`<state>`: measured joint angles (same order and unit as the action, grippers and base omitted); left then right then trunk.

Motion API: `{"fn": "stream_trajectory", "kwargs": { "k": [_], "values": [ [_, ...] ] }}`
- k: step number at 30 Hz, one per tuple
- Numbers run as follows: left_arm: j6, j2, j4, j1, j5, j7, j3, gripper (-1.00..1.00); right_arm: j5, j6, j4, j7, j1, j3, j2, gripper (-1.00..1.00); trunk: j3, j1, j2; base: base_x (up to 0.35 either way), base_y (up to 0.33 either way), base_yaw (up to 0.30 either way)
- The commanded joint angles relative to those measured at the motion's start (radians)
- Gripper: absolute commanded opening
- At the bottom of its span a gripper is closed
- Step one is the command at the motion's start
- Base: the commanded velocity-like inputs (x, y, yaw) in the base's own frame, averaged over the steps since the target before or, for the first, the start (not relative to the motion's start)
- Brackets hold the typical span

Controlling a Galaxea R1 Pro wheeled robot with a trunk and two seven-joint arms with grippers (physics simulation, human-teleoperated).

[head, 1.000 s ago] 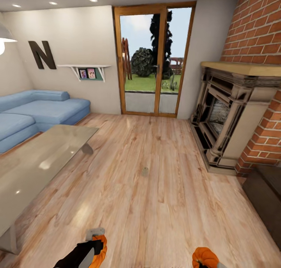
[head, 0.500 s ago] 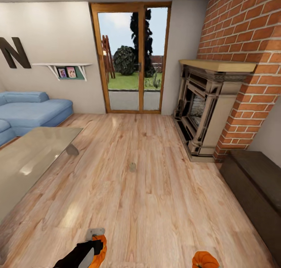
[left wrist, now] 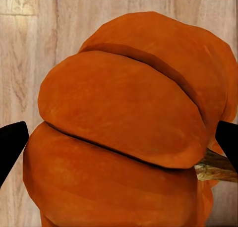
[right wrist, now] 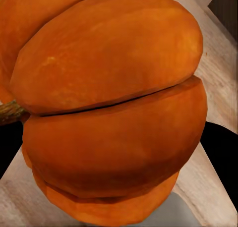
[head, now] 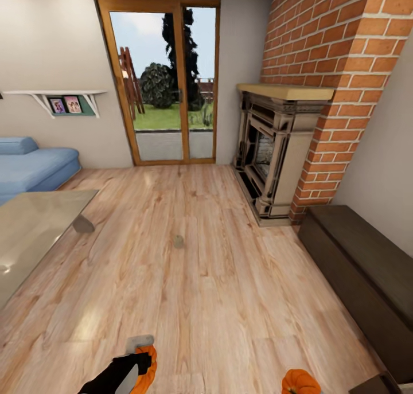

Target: Place each of the two pumpkins and all three candles from the living room inside a cabinet in the living room (use any cabinet), then make sure every cabinet is closed, and position the cauldron so it is next to a table in the living room.

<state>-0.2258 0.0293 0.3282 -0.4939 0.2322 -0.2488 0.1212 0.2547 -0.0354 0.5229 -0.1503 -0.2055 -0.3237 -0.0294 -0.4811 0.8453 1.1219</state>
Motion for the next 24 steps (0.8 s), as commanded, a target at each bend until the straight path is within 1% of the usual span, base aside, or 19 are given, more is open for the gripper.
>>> {"fn": "stream_trajectory", "kwargs": {
  "k": [1,15,19,24],
  "values": [
    [0.0,0.0,0.0,0.0,-0.001,-0.001,0.0,-1.0,0.0,0.0,0.0,-0.002,0.0,0.0,0.0,-1.0,-0.001,0.0,0.0,-0.045,0.019,-0.255],
    [0.0,0.0,0.0,0.0,-0.001,-0.001,0.0,-1.0,0.0,0.0,0.0,-0.002,0.0,0.002,-0.002,-1.0,-0.014,0.0,0.0,-0.02,0.002,-0.254],
    [0.0,0.0,0.0,0.0,-0.001,-0.002,0.001,-1.0,-0.001,0.0,0.0,-0.002,0.0,0.003,-0.003,-1.0,-0.018,0.0,0.0,-0.154,0.053,-0.252],
    [0.0,0.0,0.0,0.0,-0.001,-0.002,0.001,-1.0,-0.002,0.0,0.0,-0.002,0.0,0.004,-0.003,-1.0,-0.022,0.0,0.0,-0.231,0.105,-0.251]
  ]
}}
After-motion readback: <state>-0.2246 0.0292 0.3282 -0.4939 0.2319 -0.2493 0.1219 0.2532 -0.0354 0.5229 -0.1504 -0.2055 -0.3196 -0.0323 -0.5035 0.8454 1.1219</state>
